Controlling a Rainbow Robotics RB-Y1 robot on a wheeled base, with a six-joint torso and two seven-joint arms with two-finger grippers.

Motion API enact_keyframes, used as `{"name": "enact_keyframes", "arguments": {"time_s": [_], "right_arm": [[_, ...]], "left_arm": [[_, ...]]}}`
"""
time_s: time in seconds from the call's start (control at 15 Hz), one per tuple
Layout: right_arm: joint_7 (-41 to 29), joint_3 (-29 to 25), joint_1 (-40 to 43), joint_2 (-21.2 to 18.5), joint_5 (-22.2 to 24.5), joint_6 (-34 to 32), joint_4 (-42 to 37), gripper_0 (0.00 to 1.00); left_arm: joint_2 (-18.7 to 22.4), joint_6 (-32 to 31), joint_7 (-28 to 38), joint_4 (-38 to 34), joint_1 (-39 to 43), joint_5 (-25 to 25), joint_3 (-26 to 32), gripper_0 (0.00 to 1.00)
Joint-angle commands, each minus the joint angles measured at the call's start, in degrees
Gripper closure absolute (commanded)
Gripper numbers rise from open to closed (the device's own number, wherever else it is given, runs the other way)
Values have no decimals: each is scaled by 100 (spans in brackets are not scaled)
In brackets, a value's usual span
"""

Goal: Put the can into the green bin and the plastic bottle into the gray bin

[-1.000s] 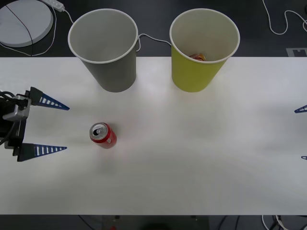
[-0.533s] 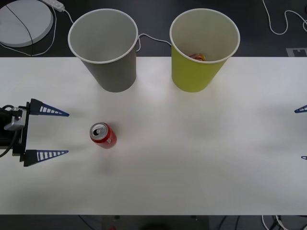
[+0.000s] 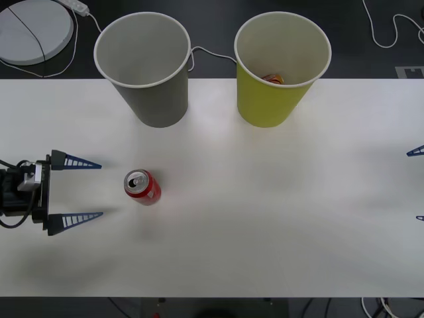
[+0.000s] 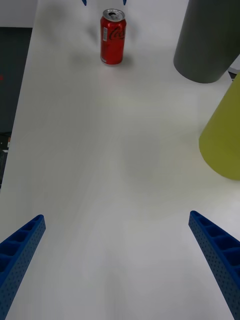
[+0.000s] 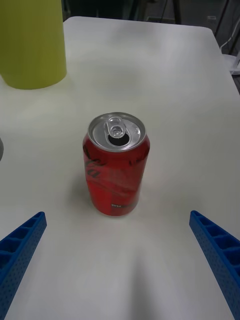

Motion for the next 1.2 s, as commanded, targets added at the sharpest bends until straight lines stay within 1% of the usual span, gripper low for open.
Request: {"name": "enact_keyframes", "arguments": {"time_s": [0.07,0.13,0.27,1.2], "right_arm": [[0,0,0,0,0,0,0,0],[0,0,0,0,0,0,0,0],[0,0,0,0,0,0,0,0],[0,0,0,0,0,0,0,0]], "left_arm": [[-52,92,-443,541,-250,455,-479,0],[-87,118,-566,673,-303,561,-593,0],[-280,145,-760,937,-373,622,-637,0],[-1212,558,-856,1016,-417,622,-637,0]]}}
